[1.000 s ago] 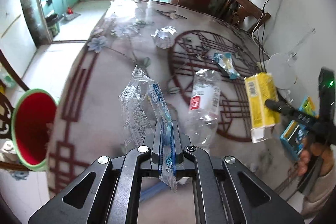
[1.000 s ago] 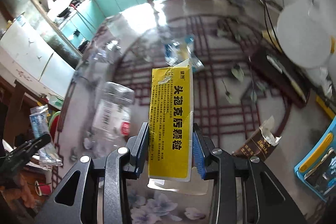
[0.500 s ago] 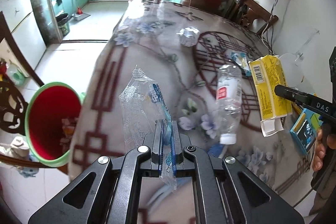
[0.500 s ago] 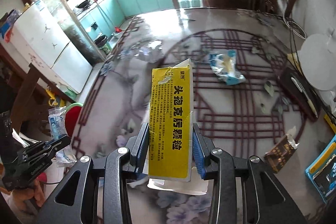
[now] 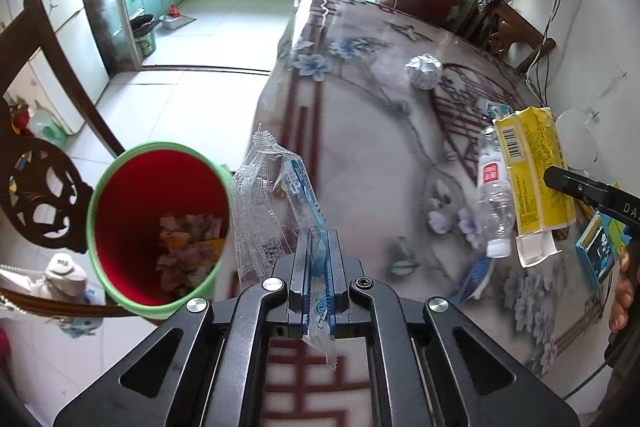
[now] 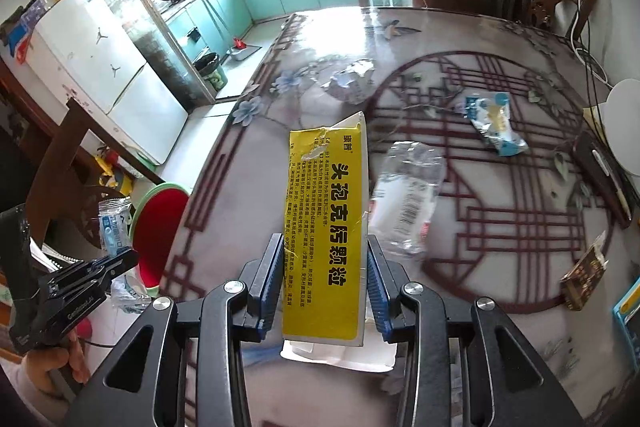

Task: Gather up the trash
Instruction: 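Carry the yellow box and clear wrapper over the red bin and release both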

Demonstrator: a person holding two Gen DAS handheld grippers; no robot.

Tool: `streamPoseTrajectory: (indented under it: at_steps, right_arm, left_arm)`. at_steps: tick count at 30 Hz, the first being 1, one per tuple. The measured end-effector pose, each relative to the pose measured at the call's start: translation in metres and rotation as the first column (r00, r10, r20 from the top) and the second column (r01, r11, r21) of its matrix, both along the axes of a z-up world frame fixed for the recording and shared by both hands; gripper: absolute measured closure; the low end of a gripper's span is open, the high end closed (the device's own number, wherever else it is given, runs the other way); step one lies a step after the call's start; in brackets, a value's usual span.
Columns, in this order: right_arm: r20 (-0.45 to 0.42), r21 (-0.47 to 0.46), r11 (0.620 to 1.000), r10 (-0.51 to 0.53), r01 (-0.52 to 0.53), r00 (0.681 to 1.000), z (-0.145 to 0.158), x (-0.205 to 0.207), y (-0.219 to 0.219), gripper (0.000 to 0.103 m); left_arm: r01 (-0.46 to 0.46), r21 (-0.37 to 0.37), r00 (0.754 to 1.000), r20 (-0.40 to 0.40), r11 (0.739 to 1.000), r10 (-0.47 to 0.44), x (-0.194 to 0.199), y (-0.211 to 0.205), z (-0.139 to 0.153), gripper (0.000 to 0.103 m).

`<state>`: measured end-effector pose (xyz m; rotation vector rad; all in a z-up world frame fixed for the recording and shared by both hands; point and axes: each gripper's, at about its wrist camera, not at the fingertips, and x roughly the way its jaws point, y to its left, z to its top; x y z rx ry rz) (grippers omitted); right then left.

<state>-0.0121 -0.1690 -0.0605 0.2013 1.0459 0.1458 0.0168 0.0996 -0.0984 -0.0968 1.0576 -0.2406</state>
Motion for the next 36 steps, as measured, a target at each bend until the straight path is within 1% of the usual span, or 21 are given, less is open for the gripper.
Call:
streamPoseTrajectory:
  at_steps: [4,10,17,25,32,36]
  right_arm:
    - [-0.001,-0.001,1.0,-0.004,0.004,1.0,0.0,0.003,0.022,0.067]
    - [-0.001,-0.004,1.0,0.002,-0.002,1.0,0.0,0.01,0.051,0.067]
    - [-0.015,-0.003,0.999,0.037,-0.037,0.999,-0.004,0.014,0.094,0.067]
    - [-0.017,-0.002,0.994,0.113,-0.114,0.993,-0.007,0.027,0.146,0.067]
    - [-0.031,0.007,0.976,0.22,-0.22,0.975,-0.017,0.046,0.204,0.067]
    - [-0.047,0.028,0.961,0.275,-0.274,0.96,-0.03,0.059,0.232,0.067]
  left_arm:
    - [0.011,0.012,1.0,0.004,1.0,-0.011,0.004,0.017,-0.002,0.098]
    - [0.013,0.009,1.0,0.008,1.0,-0.013,0.013,0.046,-0.003,0.098]
    - [-0.006,0.01,1.0,-0.007,1.0,0.006,0.021,0.078,-0.012,0.098]
    - [-0.057,0.01,0.998,-0.025,0.998,0.057,0.026,0.113,-0.021,0.098]
    - [-0.095,0.021,0.993,-0.063,0.995,0.096,0.035,0.137,-0.039,0.098]
    - [-0.106,0.02,0.991,-0.085,0.994,0.107,0.044,0.148,-0.05,0.098]
